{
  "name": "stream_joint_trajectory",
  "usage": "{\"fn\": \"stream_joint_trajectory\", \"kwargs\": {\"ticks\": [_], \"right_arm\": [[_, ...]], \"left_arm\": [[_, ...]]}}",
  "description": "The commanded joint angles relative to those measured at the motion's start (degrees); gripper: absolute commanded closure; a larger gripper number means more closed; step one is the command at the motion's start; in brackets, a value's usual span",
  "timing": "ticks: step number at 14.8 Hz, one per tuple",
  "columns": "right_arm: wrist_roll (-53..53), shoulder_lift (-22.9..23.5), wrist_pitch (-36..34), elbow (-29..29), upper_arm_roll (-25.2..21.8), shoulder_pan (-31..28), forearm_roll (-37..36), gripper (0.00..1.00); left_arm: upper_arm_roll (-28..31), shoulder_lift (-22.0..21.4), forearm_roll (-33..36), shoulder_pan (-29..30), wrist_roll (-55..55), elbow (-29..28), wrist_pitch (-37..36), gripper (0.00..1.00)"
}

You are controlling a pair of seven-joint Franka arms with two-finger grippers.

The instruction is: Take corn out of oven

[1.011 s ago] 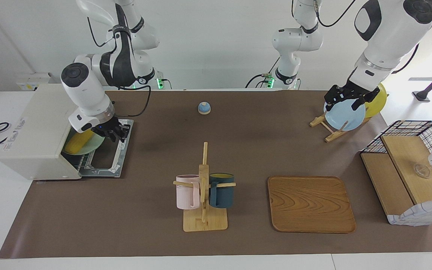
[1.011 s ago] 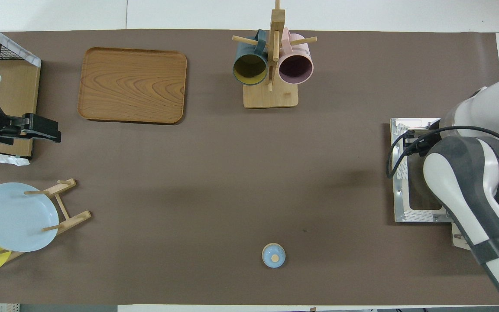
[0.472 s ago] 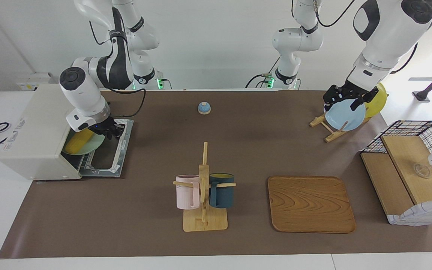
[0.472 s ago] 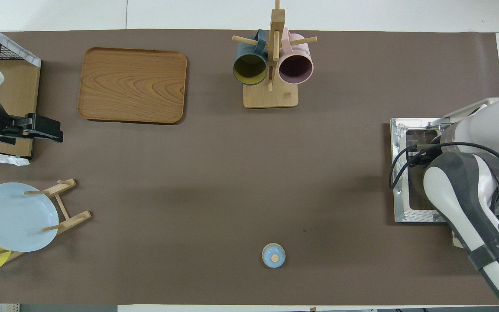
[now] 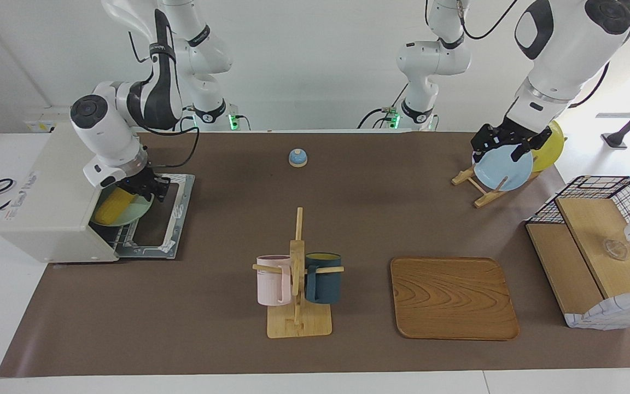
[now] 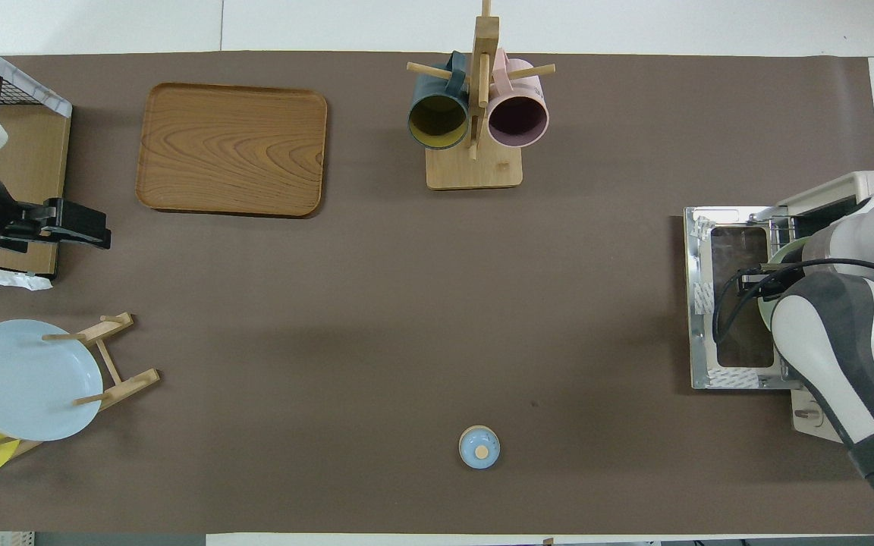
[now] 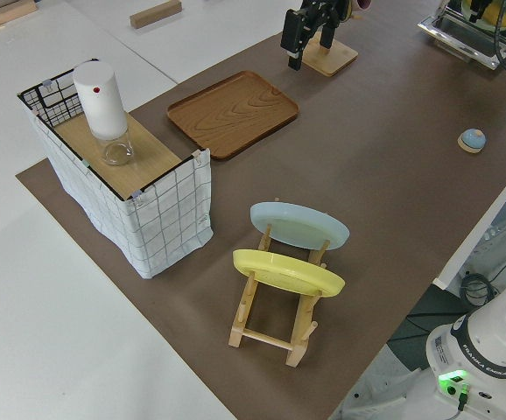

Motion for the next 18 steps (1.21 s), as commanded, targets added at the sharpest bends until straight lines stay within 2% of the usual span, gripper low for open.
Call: {"fn": "stream_joint_trajectory", "kwargs": {"ticks": [1,7,10,13,16,18], "right_arm": [[-2.58,-1.54,1.30,-1.91,0.48,-2.17,-0.64,0.60],[-3.56,-1.80,5.78,-5.25,0.39,-2.36,-0.64,0.63],[-3.64,-1.81,5.88,-5.43,0.39,-2.53,-0.55,0.75],[-3.73,-1.89,5.79,-5.70,0.39,-3.50,-0.55,1.00],[-3.47,-1.81,4.39,-5.00,0.56,-2.54,-0.64,1.00],[-2.94,-1.19,2.37,-2.37,1.09,-0.87,-0.64,1.00]], "left_arm": [[0.14,-1.53,-0.71,-0.25,-0.43,-1.95,1.44,0.00],[0.22,-1.44,-0.71,-0.34,-0.52,-2.03,1.97,0.00],[0.22,-1.62,-0.71,-0.25,-0.52,-2.64,2.23,0.00],[0.31,-1.97,-0.71,-0.25,-0.52,-3.26,2.67,0.00],[0.22,-1.97,-0.71,-0.25,-3.68,-3.35,3.28,0.00],[0.22,-1.97,-0.71,-0.34,-3.77,-3.35,3.46,0.00]]}}
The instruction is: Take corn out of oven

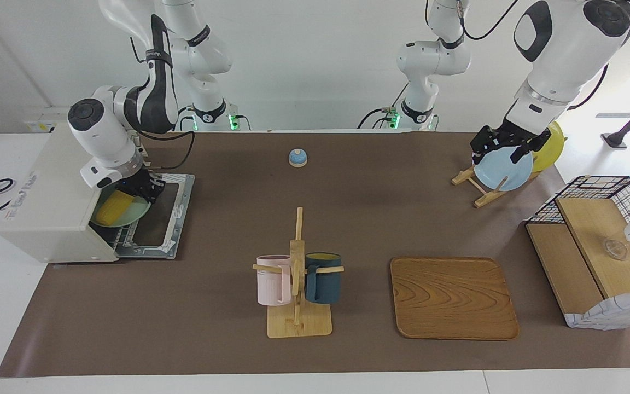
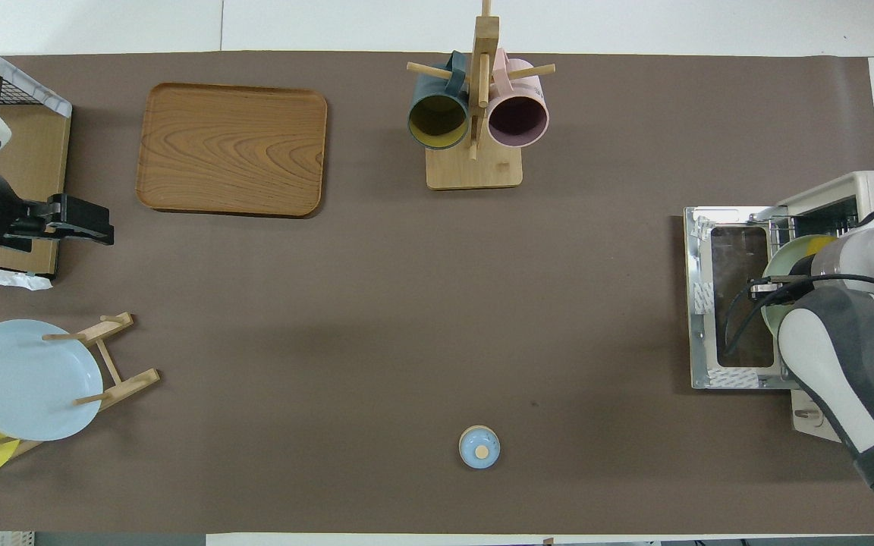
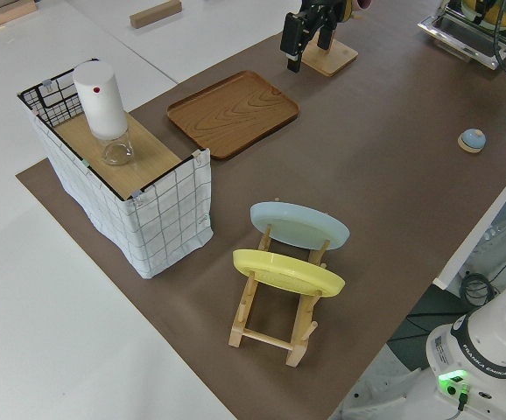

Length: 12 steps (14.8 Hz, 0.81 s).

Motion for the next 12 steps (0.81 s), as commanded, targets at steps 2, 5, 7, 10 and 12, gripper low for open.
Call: {"fn": "stream_joint_trajectory", "kwargs": {"ticks": [2,5,7,10,12], "right_arm": [[2.45,2.59,-6.56,7.97,0.79,5.44,-0.30,1.00],[12.64,4.45,-13.25,14.67,0.87,14.49,-5.29,1.00],[16.95,5.33,-13.88,16.43,0.87,19.42,-6.10,1.00],[25.73,10.33,-14.76,21.96,0.87,26.18,-5.66,1.00],[32.49,14.27,-14.76,25.91,1.13,30.58,-5.22,1.00]], "left_arm": [[0.22,-1.94,-0.69,-0.52,-1.20,-2.42,1.78,0.00],[0.22,-1.94,-0.69,-0.43,-1.11,-2.51,1.87,0.00],[0.22,-1.94,-0.69,-0.43,-0.94,-2.51,1.87,0.00],[0.22,-2.29,-0.69,-0.25,-0.68,-3.39,2.66,0.00],[0.22,-2.37,-0.69,-0.25,-0.59,-3.83,3.10,0.00]]}}
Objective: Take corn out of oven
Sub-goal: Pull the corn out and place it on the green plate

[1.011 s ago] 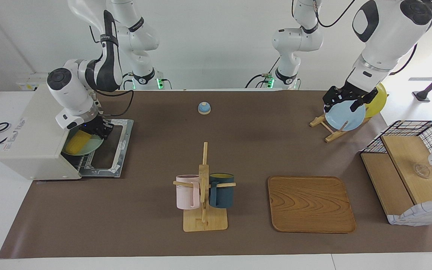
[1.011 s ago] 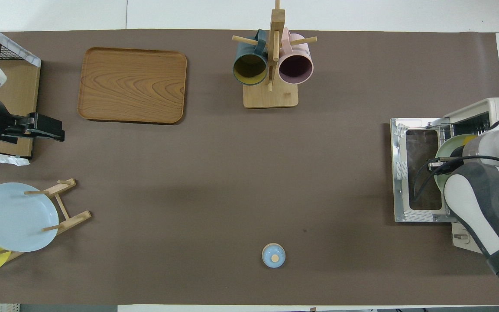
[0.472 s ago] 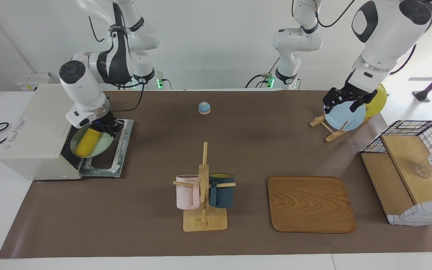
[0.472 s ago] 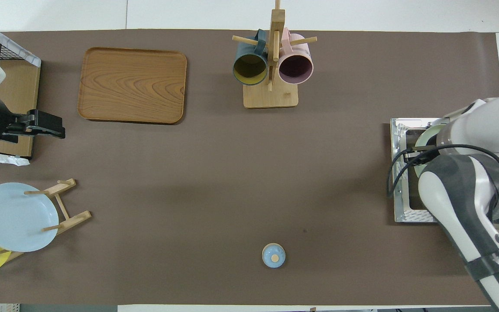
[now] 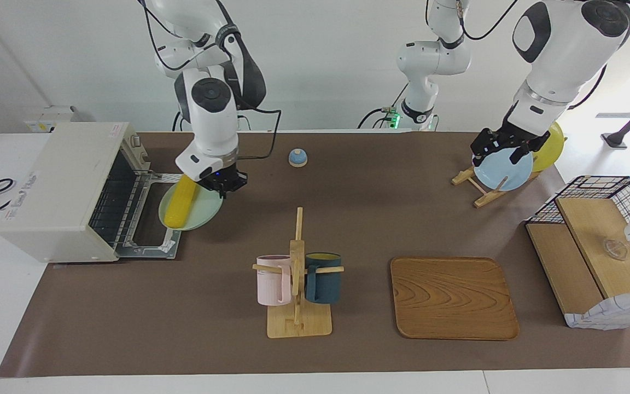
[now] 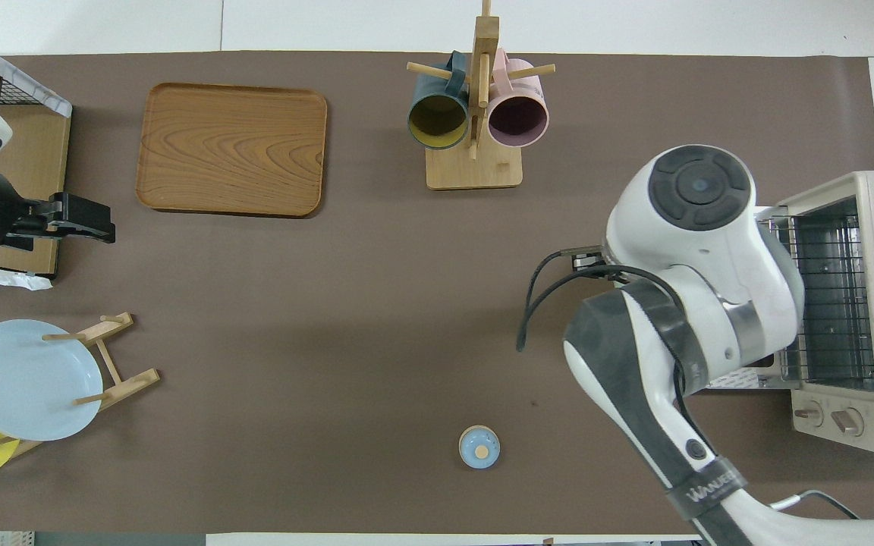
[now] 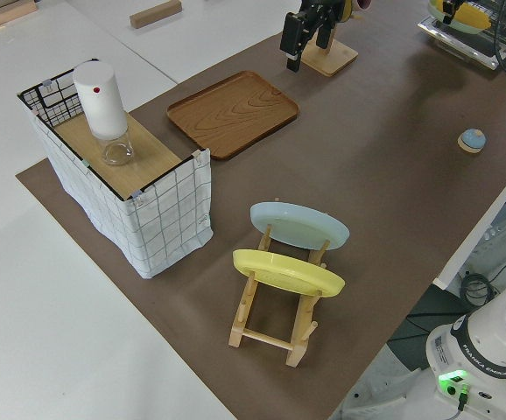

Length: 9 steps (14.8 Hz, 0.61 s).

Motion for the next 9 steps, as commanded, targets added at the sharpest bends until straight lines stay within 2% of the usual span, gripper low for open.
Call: {"fn": "stream_joint_trajectory", "kwargs": {"ticks": [1,4,9], "right_arm": [[9.76,8.66,-1.53,9.38,0.01,6.30,-0.11,1.00],[20.93,17.20,-0.04,16.52,0.02,12.55,1.29,1.00],[23.59,19.59,7.95,15.74,0.10,16.35,5.95,1.00]], "left_arm": [[0.25,-2.35,-0.69,-0.13,-0.14,-3.19,2.20,0.00],[0.25,-2.35,-0.69,0.05,0.12,-3.28,2.20,0.00],[0.25,-2.44,-0.69,0.22,0.29,-3.99,2.99,0.00]]}}
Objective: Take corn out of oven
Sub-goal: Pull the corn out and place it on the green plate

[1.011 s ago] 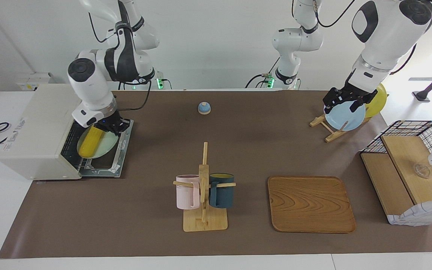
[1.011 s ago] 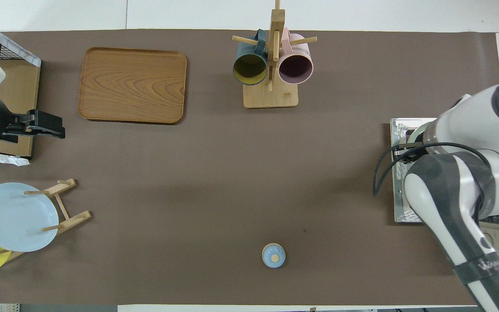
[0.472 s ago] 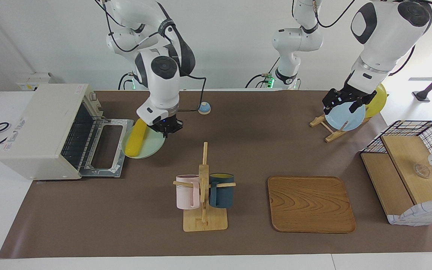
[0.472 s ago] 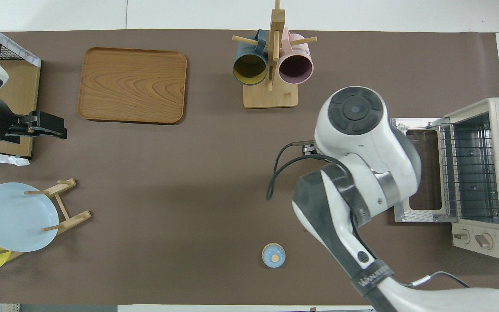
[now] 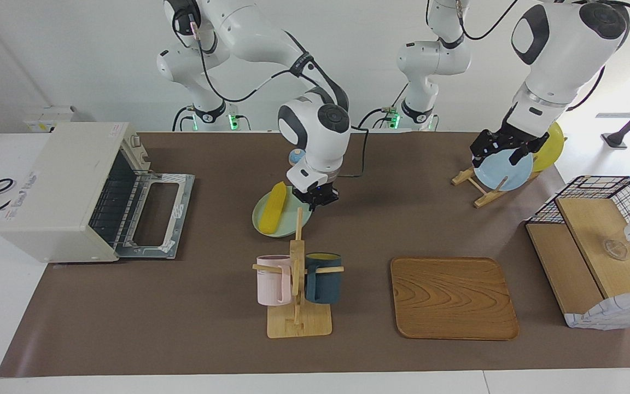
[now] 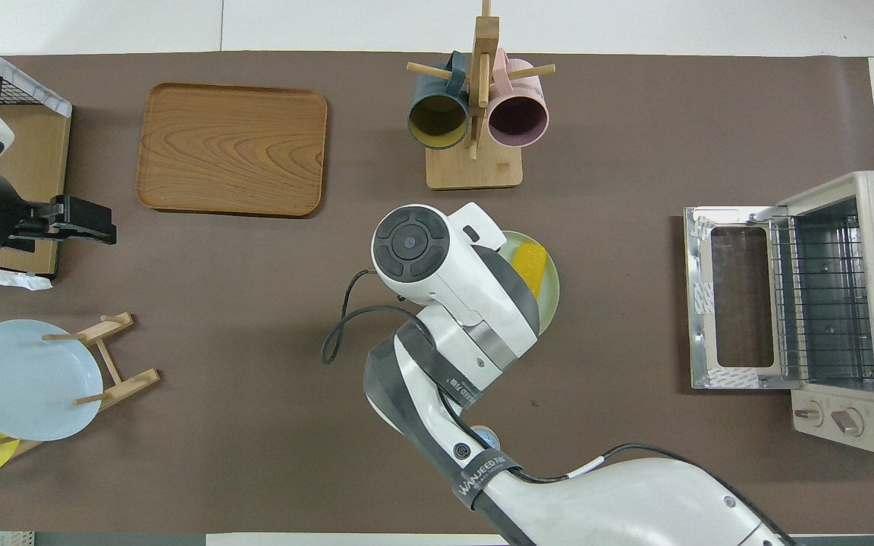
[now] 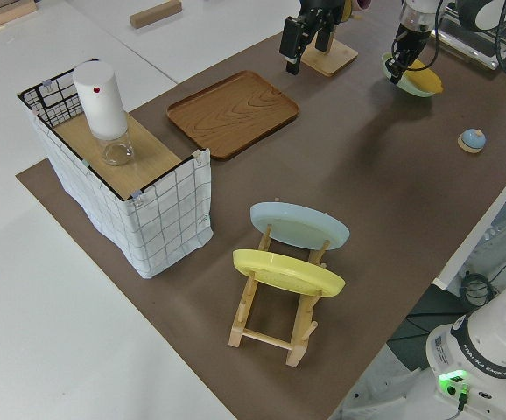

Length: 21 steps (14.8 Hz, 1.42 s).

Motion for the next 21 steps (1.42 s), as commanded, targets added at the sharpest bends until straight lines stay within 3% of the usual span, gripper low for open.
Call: {"fn": "stream_joint_trajectory", "kwargs": {"ticks": [1,3,5,7,10,12,15,18,21], "right_arm": [[1.21,0.91,3.18,0.25,-0.06,-0.33,3.09,1.00],[1.82,0.91,7.57,-2.04,-0.06,-0.51,6.59,1.00],[2.18,0.91,9.26,-2.05,-0.06,-0.51,8.28,0.91],[2.09,0.82,9.44,-0.91,-0.06,-0.51,8.28,0.74],[-0.71,-1.89,7.87,0.50,-0.06,-3.48,7.50,0.66],[-7.37,-6.10,1.30,-0.02,-1.02,-6.38,6.88,0.67],[-13.11,-9.81,-5.59,-3.08,-1.38,-15.25,5.91,0.87],[-17.15,-12.79,-1.30,-12.38,-1.38,-20.72,2.84,1.00],[-19.52,-17.27,8.87,-26.52,-1.38,-23.62,1.51,1.00]], "left_arm": [[0.13,-2.10,-0.69,0.25,0.38,-2.77,1.94,0.00],[0.13,-2.10,-0.69,0.17,0.38,-2.77,2.03,0.00],[0.13,-2.10,-0.69,0.25,0.38,-2.86,2.29,0.00],[0.13,-2.10,-0.69,0.16,0.38,-2.86,2.29,0.00],[0.05,-2.10,-0.69,0.16,0.38,-2.86,2.46,0.00],[0.05,-2.02,-0.69,-0.01,0.38,-3.03,2.90,0.00],[-0.22,-1.93,-0.69,-2.46,0.38,-4.70,4.83,0.00],[-0.22,-1.23,-1.04,-7.20,-0.06,-6.20,6.94,0.00],[-0.22,-0.35,-5.33,-11.77,-1.02,-8.39,10.36,0.00]]}}
